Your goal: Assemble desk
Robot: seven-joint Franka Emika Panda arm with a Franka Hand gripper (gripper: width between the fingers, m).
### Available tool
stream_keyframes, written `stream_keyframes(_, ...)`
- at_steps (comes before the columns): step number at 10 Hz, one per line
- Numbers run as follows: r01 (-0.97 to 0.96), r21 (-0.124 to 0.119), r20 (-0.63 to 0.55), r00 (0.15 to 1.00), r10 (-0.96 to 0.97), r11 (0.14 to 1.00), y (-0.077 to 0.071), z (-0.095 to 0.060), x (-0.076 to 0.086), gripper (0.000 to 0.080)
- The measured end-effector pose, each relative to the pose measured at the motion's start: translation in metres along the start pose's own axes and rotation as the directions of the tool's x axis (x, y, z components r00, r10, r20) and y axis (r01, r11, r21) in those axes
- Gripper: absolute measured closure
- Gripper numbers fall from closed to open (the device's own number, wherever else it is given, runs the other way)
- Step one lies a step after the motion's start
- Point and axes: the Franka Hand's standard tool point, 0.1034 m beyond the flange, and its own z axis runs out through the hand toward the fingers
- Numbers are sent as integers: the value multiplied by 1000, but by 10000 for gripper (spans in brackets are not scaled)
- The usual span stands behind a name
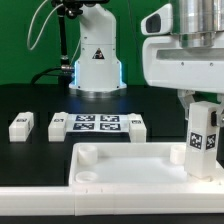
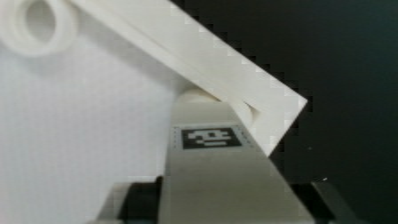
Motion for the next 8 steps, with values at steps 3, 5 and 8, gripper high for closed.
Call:
stream_keyframes(3,-292,24,36,956,291,956,-3,0,1,434)
stream_keyframes(5,-233,25,35,972,232,972,-3,0,0,220)
stream_keyframes(8,260,41,-5,966,-260,965,-6,-3,4,172)
